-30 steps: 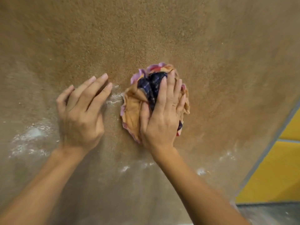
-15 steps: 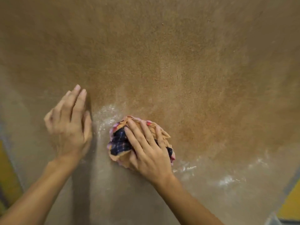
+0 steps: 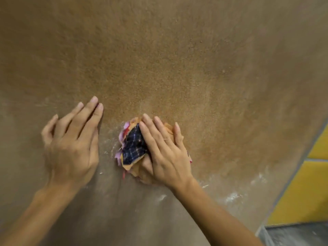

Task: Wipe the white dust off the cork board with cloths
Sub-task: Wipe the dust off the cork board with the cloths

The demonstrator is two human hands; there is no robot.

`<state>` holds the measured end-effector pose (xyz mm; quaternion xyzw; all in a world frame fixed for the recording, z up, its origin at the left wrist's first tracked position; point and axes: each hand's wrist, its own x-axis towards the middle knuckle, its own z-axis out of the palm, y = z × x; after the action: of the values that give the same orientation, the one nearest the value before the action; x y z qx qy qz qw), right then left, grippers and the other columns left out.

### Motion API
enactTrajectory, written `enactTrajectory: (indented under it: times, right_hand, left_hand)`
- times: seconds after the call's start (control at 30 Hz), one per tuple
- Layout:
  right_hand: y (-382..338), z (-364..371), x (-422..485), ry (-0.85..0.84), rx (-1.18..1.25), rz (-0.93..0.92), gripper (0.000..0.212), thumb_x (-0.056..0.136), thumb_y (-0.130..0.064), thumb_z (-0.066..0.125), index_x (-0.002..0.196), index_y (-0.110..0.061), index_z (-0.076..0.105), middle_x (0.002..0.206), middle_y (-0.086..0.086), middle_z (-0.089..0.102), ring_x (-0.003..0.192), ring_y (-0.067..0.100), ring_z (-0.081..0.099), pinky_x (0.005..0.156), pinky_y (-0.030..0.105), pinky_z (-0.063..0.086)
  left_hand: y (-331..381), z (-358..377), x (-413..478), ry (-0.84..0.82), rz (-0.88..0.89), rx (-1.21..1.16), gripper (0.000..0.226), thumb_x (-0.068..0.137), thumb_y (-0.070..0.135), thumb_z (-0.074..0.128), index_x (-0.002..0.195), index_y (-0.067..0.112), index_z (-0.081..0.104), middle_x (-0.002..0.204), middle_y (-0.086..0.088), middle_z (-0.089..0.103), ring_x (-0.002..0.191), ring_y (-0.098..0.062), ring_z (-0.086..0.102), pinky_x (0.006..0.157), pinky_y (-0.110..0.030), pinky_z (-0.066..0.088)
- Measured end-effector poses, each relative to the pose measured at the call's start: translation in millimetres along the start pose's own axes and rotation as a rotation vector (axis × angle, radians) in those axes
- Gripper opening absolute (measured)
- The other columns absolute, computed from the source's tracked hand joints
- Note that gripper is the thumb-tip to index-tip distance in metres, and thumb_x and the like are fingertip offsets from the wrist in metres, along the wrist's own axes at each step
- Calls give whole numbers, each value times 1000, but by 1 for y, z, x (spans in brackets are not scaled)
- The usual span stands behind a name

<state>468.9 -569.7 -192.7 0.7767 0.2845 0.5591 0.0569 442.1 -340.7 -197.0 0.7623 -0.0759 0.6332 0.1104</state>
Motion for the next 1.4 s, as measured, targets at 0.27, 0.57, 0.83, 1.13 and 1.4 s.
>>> enactTrajectory:
  times: [0.27,0.57,0.83,1.13,1.4]
  right_hand:
    - [-49,5,31,125,187,124,52,106,-46,25,153,-26,37,162,15,31,154,35,22,124,51,22]
    - [-30,5,72,276,202,367,64,89,-21,58,152,-20,45,162,14,33,154,34,23,124,57,20]
    - [-40,9,17,112,159,55,52,109,-41,37,156,-20,38,164,7,30,154,25,25,122,54,24]
    - [-76,16,12,43,160,-11,64,105,-55,44,155,-16,39,164,4,31,154,33,22,122,56,26]
    - [-83,1,89,223,179,380,54,101,-17,45,154,-6,40,163,12,33,152,43,22,122,62,20]
  left_hand:
    - [1,-4,7,93,29,20,34,107,22,55,140,20,62,150,6,53,125,-23,55,96,-36,31]
    - [-6,-20,17,36,97,20,31,103,17,57,133,15,67,143,5,59,111,-21,59,89,-37,37]
    - [-18,-37,20,43,46,52,30,104,11,57,132,10,66,141,1,61,111,-22,64,92,-31,35]
    - [-60,-39,10,55,12,91,36,103,12,58,139,10,60,147,-2,57,122,-22,56,97,-28,28]
    - [-68,-32,2,84,50,14,39,102,0,52,140,8,59,149,-2,55,126,-24,60,96,-41,41]
